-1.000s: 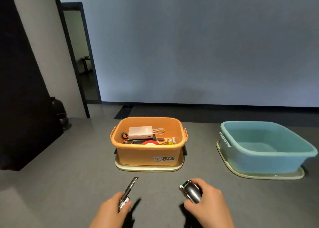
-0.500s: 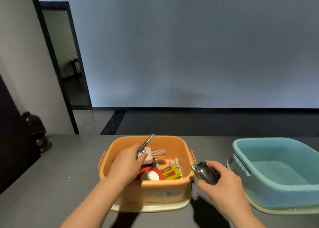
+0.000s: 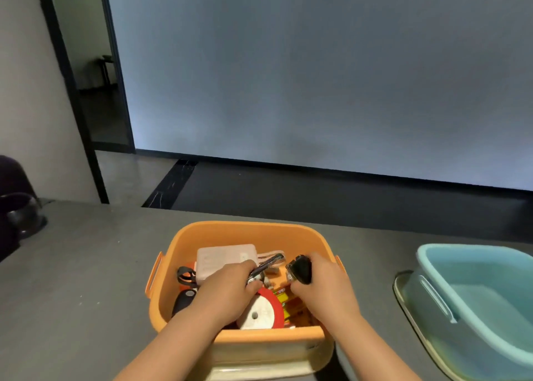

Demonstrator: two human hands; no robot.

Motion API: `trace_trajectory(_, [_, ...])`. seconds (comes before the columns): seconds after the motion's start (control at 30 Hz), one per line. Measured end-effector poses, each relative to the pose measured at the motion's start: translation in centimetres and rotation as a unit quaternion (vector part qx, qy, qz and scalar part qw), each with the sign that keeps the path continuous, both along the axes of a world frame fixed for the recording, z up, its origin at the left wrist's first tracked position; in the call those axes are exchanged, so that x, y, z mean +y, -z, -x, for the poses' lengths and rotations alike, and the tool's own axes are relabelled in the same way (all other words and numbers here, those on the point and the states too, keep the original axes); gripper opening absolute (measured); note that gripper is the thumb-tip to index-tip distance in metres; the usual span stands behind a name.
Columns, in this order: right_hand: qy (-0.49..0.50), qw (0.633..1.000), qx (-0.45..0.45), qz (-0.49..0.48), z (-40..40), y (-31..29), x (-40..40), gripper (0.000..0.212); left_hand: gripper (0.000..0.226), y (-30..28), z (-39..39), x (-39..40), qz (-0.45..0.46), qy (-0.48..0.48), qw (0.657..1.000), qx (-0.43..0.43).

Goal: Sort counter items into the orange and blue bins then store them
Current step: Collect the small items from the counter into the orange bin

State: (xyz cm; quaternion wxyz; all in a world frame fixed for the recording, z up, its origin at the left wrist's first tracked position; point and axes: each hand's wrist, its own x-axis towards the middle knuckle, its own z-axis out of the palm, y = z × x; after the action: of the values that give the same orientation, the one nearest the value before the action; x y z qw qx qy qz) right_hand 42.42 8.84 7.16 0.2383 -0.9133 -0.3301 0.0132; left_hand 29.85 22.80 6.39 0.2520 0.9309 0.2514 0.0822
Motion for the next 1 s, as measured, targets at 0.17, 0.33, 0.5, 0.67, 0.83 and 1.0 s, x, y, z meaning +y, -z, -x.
trace_trajectory(0.17, [0.003,1.0,-0.012,0.026,0.5,0.1,-0.2,0.028,0.018,0.3,0.2,-0.2,0.016,0.007,1.0,-0.002])
trace_trajectory(0.33, [0.003,0.999,-0.019,0.032,0.7,-0.2,-0.2,0.029,0.014,0.4,0.1,-0.3,0.022,0.015,1.0,-0.004])
trace_trajectory(0.5, [-0.033,0.995,-0.021,0.087,0.7,-0.1,-0.2,0.04,0.014,0.5,0.1,-0.2,0.017,0.015,1.0,-0.006])
trace_trajectory(0.67, [-0.01,0.999,-0.031,0.025,0.7,0.2,-0.2,0.033,0.016,0.7,0.0,-0.1,0.021,0.016,1.0,-0.011])
trace_trajectory(0.83, [0.03,0.996,-0.026,-0.077,0.6,0.3,-0.6,0.029,0.016,0.9,-0.2,-0.1,0.061,0.029,0.998,-0.005])
trace_trajectory(1.0, [0.02,0.997,-0.021,-0.068,0.7,0.2,-0.4,0.029,0.017,-0.5,-3.0,0.0,0.052,0.02,0.998,-0.025])
